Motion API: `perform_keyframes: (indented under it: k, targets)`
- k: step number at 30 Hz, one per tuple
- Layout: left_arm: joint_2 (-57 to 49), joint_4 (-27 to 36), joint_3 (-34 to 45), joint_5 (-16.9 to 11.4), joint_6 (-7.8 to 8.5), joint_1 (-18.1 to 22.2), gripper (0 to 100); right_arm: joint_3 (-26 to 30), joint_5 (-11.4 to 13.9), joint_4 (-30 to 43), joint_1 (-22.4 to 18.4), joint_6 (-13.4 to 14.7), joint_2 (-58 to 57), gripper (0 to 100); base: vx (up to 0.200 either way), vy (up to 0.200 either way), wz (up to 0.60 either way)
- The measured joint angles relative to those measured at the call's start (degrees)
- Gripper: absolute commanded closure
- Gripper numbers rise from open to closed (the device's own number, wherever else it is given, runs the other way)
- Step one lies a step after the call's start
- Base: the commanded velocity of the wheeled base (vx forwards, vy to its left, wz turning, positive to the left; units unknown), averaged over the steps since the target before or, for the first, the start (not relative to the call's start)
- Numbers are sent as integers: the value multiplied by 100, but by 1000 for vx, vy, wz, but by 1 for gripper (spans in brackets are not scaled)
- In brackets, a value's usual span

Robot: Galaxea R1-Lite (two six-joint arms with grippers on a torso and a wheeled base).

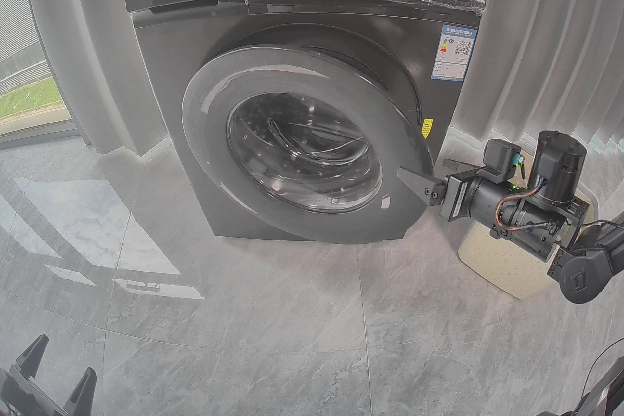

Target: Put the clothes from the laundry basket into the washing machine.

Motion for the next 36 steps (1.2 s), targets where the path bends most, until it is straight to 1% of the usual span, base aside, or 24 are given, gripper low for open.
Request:
perform_keyframes:
  k: [5, 10, 18, 22, 29, 32, 36]
  targets:
    - [2, 0, 0, -1, 4, 0, 0, 107, 61, -11, 148, -2, -54, 0, 0, 0, 0]
    - [2, 0, 0, 5, 46, 0, 0, 157, 375, -22, 286, 9, -65, 0, 0, 0, 0]
    - [5, 0, 0, 10, 46, 0, 0, 217, 397, -530, 400, 18, 0, 0, 0, 0, 0]
    - [7, 0, 0, 7, 20, 0, 0, 315, 417, -578, 532, 9, 21, 0, 0, 0, 0]
    - [9, 0, 0, 2, 15, 0, 0, 612, 619, -600, 735, -28, 18, 0, 0, 0, 0]
    - [9, 0, 0, 2, 20, 0, 0, 736, 657, -734, 801, -68, 21, 0, 0, 0, 0]
    - [9, 0, 0, 7, 30, 0, 0, 901, 677, -1092, 877, -138, 38, 0, 0, -200, 0]
